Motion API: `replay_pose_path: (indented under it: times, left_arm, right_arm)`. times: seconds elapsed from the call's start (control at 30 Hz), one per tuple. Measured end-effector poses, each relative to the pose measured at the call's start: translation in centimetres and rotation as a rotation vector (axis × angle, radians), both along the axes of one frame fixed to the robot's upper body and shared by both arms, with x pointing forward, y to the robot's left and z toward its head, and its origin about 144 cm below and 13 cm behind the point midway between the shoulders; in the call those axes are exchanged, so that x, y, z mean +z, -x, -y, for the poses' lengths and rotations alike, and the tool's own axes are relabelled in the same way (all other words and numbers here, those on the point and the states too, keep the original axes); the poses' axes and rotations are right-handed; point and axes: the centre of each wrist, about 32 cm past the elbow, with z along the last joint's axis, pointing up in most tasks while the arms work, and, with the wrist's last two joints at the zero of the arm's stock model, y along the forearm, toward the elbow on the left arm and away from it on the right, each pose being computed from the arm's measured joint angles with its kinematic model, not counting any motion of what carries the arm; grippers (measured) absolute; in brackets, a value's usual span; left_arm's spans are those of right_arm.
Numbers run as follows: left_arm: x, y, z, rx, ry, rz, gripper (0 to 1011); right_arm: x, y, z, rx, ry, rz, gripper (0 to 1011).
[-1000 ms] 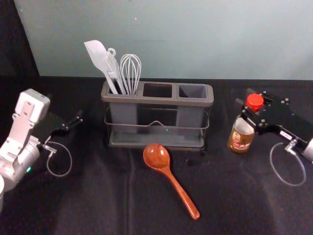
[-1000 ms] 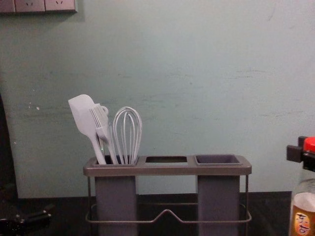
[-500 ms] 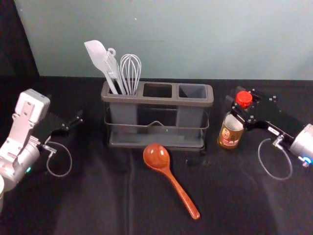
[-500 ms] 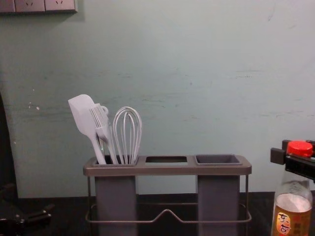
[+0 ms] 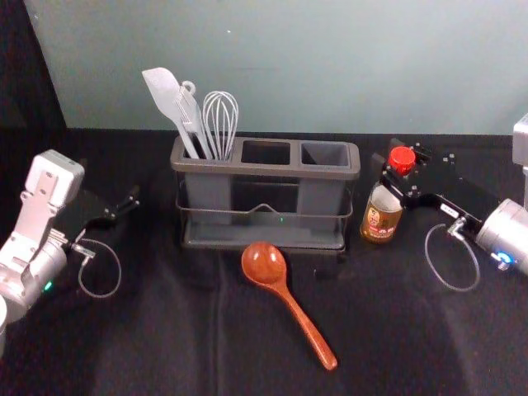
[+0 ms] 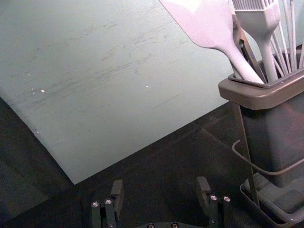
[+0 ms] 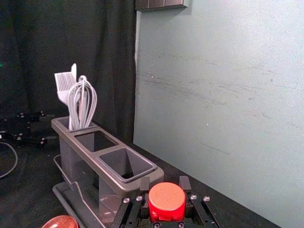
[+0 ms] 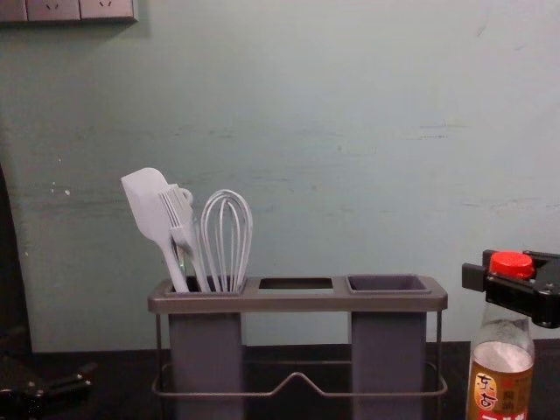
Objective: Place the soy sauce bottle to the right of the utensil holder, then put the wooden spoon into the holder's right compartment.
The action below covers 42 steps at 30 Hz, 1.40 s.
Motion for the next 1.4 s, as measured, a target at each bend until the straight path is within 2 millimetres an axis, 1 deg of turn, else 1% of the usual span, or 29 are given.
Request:
replay_pose_path:
  times: [0.67, 1.4]
  left_arm:
    - [0.00, 0.00, 0.00, 0.000, 0.000, 0.000, 1005]
    - [0.00, 0.00, 0.00, 0.000, 0.000, 0.000, 1005]
  right_arm:
    - [-0.74, -0.31, 0.26, -0.024, -0.003, -0.020, 378]
    - [-0.81, -0.27, 0.35, -0.035, -0.004, -0.021, 378]
